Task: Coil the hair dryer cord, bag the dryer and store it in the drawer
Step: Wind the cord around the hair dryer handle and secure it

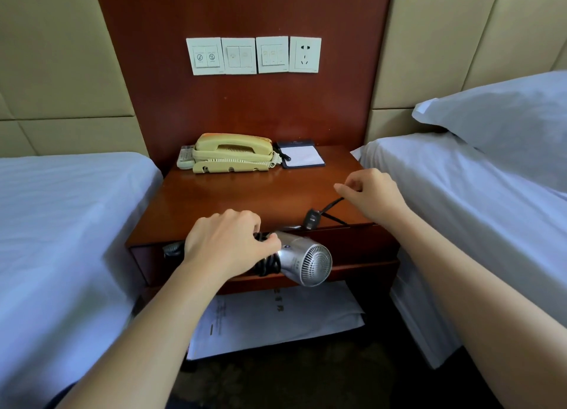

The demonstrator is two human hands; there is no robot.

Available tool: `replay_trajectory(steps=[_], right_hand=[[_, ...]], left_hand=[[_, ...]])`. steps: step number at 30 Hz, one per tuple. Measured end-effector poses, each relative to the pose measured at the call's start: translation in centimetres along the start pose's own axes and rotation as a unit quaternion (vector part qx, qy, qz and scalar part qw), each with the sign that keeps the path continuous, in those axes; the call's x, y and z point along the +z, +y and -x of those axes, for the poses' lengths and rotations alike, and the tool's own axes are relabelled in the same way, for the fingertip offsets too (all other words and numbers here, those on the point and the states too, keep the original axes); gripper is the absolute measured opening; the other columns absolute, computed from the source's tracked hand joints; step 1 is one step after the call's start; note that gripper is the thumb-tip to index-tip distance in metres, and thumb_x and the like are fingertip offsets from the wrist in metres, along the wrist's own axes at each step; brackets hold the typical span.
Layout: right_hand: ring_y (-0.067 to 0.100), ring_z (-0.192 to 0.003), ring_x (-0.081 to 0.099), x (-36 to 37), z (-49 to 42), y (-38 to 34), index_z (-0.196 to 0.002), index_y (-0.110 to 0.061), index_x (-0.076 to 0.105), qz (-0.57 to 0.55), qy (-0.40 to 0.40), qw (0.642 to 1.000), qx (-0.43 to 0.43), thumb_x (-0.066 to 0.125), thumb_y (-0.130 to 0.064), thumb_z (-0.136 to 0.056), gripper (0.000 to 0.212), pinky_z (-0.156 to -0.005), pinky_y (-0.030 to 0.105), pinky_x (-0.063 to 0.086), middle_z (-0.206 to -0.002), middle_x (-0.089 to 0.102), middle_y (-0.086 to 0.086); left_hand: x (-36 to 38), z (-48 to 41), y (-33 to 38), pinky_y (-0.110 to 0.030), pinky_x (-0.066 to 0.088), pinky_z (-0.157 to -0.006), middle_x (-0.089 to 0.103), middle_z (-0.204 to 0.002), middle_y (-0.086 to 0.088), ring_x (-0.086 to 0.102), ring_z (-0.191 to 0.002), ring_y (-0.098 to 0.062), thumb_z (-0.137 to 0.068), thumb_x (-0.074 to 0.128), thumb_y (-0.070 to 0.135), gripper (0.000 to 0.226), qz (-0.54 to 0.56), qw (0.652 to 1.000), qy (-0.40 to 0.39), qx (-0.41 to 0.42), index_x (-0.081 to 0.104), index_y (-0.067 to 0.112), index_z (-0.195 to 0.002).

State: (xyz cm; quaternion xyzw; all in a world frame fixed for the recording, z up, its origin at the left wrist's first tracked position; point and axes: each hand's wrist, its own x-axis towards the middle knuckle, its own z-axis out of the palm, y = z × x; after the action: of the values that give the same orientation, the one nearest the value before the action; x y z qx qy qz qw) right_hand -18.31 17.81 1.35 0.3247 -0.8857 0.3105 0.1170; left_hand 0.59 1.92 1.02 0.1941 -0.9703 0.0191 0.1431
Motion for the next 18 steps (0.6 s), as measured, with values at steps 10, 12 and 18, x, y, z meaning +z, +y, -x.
replay_trajectory(steps=[10,12,18], right_hand=[[0.022,-0.084,0.055,1.6,1.2,-0.3,-0.080,-0.021,0.066,0.132,-0.017,0.985,-0.109,0.048,-0.051,-0.089,0.036,-0.064,0.031,0.040,-0.078,0.058,-0.005],[0.024,-0.099,0.051,1.8,1.4,-0.4,-0.090,-0.020,0.068,0.107,-0.087,0.983,-0.125,0.050,-0.045,-0.090,0.030,-0.079,0.036,0.044,-0.089,0.060,-0.003],[0.017,-0.112,0.051,1.8,2.1,-1.5,-0.095,-0.023,0.069,0.073,-0.153,0.971,-0.170,0.051,-0.037,-0.092,0.023,-0.105,0.041,0.030,-0.108,0.065,-0.008]], left_hand=[[-0.3,0.4,0.1,-0.033,0.046,-0.070,0.066,-0.082,-0.001,0.062,-0.085,-0.026,-0.082,0.045,0.047,0.033,0.133,0.990,-0.038,-0.012,0.061,0.018,-0.078],[-0.1,0.5,0.2,-0.033,0.046,-0.069,0.065,-0.077,-0.001,0.063,-0.087,-0.027,-0.082,0.045,0.044,0.031,0.160,0.986,-0.047,-0.014,0.055,0.017,-0.071],[0.4,0.7,1.2,-0.029,0.040,-0.058,0.045,-0.052,0.005,0.048,-0.054,-0.020,-0.081,0.046,0.045,0.032,0.164,0.984,-0.071,0.008,0.046,0.021,-0.059]])
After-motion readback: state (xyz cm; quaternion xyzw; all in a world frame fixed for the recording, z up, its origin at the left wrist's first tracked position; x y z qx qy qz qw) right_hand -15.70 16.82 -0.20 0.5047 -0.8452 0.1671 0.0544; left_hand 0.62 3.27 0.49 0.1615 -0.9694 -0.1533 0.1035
